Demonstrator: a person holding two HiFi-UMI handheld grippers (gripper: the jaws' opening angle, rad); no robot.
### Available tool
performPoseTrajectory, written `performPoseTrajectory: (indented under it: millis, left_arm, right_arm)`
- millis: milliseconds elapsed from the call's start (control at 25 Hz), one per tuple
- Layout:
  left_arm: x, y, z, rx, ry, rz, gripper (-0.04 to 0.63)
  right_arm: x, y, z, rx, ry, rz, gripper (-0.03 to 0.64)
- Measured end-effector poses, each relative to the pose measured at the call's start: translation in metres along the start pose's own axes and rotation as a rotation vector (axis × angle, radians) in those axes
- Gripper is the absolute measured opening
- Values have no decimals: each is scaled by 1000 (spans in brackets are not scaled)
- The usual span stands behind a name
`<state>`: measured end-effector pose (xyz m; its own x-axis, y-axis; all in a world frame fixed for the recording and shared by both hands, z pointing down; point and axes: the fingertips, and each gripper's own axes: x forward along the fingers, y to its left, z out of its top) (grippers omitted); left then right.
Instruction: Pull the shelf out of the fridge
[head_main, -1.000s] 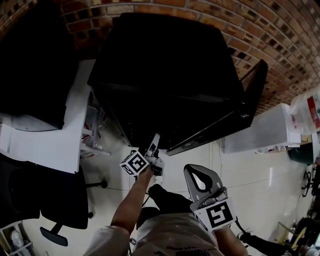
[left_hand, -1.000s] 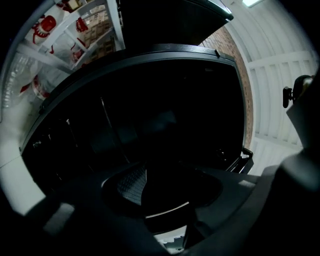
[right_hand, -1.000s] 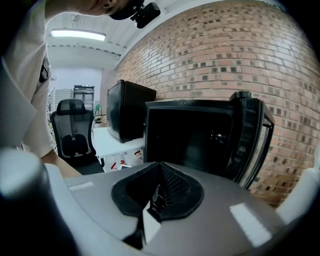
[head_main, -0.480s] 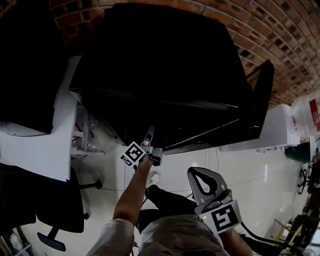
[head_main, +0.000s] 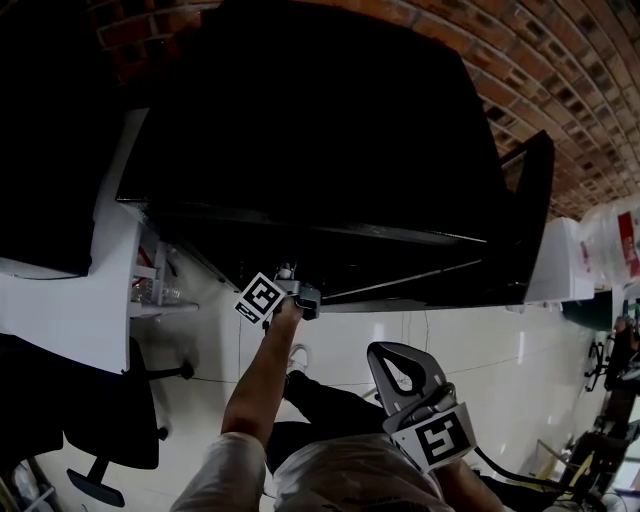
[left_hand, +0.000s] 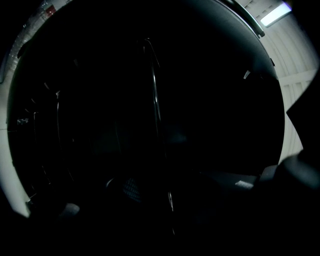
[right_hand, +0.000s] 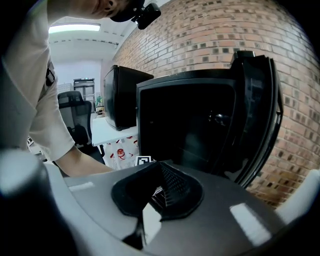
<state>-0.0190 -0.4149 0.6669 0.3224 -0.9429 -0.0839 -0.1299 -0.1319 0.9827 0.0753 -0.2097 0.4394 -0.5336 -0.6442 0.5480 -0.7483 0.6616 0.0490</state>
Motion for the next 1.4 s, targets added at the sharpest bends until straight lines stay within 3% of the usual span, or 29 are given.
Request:
performPoseTrajectory:
  millis: [120,280,440,920,1200,1400]
  left_arm:
    - [10,0,6,4,-10,-6,32]
    - [13,0,7,-22,-16,-30,29]
    - [12,1,7,-116,-51,-51,14]
    - [11,0,9,-96,-36,-13,11]
    - [-5,-18,6,-143,-39,-46,6]
    - [-18,-29,4,-102,-2,-54,8]
  right_arm:
    - [6,-2,0,5,3,10,5]
    - [10,-7,-1,2,13,18,5]
    - [13,-11,-3,7,24,22,5]
    - [19,-19,-7,12,14,44,5]
    - [16,-18,-2,14,-15,50,5]
    - [13,-14,4,20,-36,48,5]
